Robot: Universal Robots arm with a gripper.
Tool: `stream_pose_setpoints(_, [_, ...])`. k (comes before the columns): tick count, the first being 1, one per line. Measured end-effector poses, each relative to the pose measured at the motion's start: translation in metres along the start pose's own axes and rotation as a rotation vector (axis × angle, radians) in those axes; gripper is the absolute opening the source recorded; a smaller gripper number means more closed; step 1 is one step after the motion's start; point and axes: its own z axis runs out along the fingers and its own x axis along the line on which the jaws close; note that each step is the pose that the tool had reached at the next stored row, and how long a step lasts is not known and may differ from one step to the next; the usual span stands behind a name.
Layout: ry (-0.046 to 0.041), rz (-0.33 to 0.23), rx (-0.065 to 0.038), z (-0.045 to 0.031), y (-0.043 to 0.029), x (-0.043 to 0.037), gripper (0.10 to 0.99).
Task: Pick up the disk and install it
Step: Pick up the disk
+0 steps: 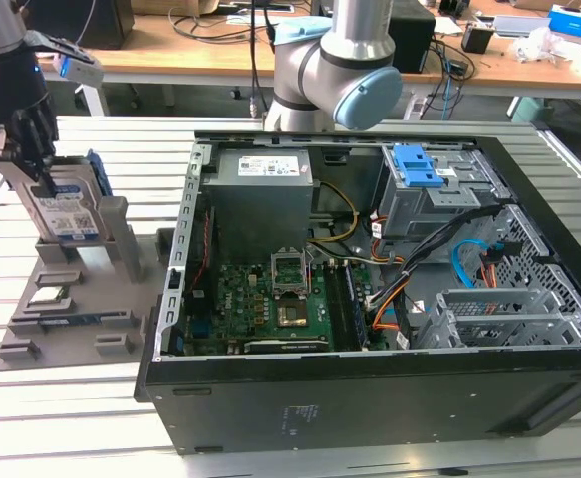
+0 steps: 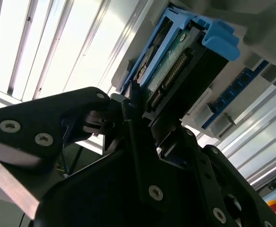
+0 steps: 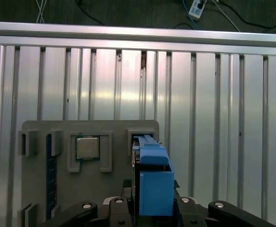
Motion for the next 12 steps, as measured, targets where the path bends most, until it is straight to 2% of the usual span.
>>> stream_pose_setpoints(12, [0.0,0.0,0.0,-0.0242,0.0008,-0.0023,0.365])
